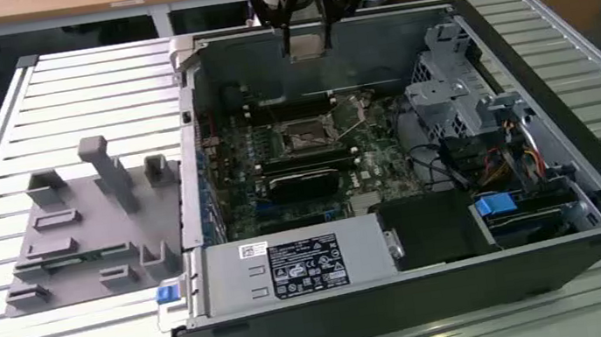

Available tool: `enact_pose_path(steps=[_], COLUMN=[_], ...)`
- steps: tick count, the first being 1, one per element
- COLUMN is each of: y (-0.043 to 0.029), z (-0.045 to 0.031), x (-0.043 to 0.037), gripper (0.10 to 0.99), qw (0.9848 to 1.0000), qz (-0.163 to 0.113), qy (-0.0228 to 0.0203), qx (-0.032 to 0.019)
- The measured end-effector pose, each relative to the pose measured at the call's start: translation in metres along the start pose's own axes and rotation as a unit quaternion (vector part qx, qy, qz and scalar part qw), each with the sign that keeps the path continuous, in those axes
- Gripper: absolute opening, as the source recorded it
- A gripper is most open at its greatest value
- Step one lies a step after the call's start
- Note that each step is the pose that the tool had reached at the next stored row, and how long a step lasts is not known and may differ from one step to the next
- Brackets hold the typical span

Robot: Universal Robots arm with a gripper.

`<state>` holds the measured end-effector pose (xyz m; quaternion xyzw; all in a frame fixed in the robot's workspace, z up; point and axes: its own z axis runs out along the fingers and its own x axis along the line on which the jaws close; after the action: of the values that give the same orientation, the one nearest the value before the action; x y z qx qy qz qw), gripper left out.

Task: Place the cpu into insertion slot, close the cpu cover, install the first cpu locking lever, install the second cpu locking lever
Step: 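Place the cpu into insertion slot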

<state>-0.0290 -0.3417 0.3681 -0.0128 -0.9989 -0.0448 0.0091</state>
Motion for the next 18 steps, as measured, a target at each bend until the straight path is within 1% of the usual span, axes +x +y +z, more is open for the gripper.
enact_pose_path(steps=[5, 7, 12, 18], y=[0.0000, 0.0000, 0.0000, -0.0001], z=[0.0000, 0.0000, 0.0005, 0.0011], x=[0.0000, 0.0000, 0.0000, 0.0000], gripper=[0.525, 0.525, 0.525, 0.525], qw=[1.0000, 1.0000, 0.9993, 0.9975], qz=[0.001, 0.006, 0.037, 0.071], qy=[-0.0001, -0.0005, -0.0032, -0.0063], qx=[0.0001, 0.0002, 0.0001, -0.0004])
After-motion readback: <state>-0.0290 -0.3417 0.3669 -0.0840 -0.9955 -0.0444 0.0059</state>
